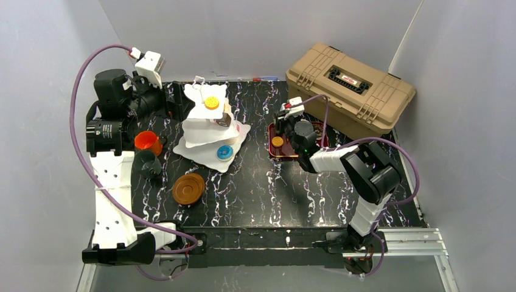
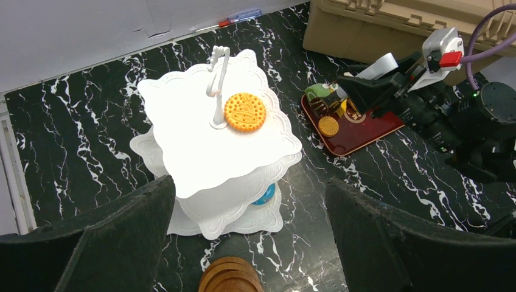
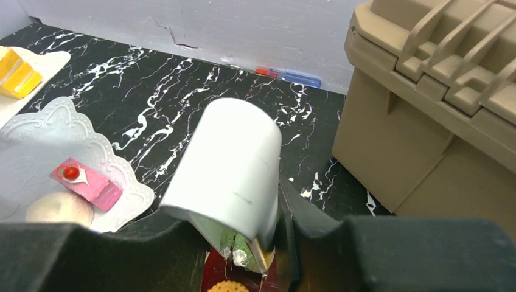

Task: Serve the afternoon tea
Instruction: Pick up the desert from the tray, then place the desert on the desert table.

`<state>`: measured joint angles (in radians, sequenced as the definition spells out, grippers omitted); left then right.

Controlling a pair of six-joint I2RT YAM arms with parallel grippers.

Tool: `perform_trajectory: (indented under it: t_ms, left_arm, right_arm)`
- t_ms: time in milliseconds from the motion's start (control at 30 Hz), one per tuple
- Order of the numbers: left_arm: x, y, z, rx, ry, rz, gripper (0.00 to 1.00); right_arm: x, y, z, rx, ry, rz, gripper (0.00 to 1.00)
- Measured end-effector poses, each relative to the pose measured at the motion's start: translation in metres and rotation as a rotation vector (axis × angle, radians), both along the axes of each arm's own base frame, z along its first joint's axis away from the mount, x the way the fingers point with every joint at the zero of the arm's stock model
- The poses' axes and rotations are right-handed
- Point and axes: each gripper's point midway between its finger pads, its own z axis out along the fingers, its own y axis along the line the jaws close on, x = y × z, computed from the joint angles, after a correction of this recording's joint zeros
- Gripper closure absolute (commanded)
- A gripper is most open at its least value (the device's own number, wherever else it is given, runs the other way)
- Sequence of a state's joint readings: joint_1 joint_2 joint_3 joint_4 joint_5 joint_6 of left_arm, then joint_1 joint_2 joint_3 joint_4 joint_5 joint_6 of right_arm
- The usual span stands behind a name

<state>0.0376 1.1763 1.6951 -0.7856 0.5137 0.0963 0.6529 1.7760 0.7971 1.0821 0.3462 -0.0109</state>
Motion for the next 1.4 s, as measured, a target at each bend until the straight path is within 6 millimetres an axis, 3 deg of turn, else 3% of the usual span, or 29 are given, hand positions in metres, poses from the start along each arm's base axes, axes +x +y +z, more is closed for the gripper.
perform_trajectory:
  t_ms: [400,533,733,933,1167,1267,1400]
  left_arm:
    - [0.0,0.0,0.0,0.0,0.0,0.0,0.09]
    - [0.0,0.0,0.0,0.0,0.0,0.0,0.09]
    - [0.0,0.0,0.0,-0.002,0.001,0.001,0.09]
    - [0.0,0.0,0.0,-0.004,0.002,0.002,0.08]
    - [0.0,0.0,0.0,-0.009,0.005,0.004,0.08]
    - [0.0,0.0,0.0,-0.009,0.005,0.004,0.08]
    - [0.0,0.0,0.0,-0.009,0.005,0.004,0.08]
  right_arm:
    - [0.005,0.005,0.019,-0.054,-0.06,0.003,0.99]
    - [-0.009,0.005,0.05,-0.039,-0.11,0.025,0.99]
    - [-0.049,0.016,0.114,0.014,-0.204,0.103,0.99]
    - [-0.099,0.044,0.143,0.057,-0.205,0.248,0.99]
    - [-0.147,0.094,0.138,0.104,-0.15,0.446,0.99]
    - [-0.16,0.118,0.137,0.125,-0.129,0.522,0.99]
    - [-0.164,0.14,0.136,0.143,-0.111,0.572,0.99]
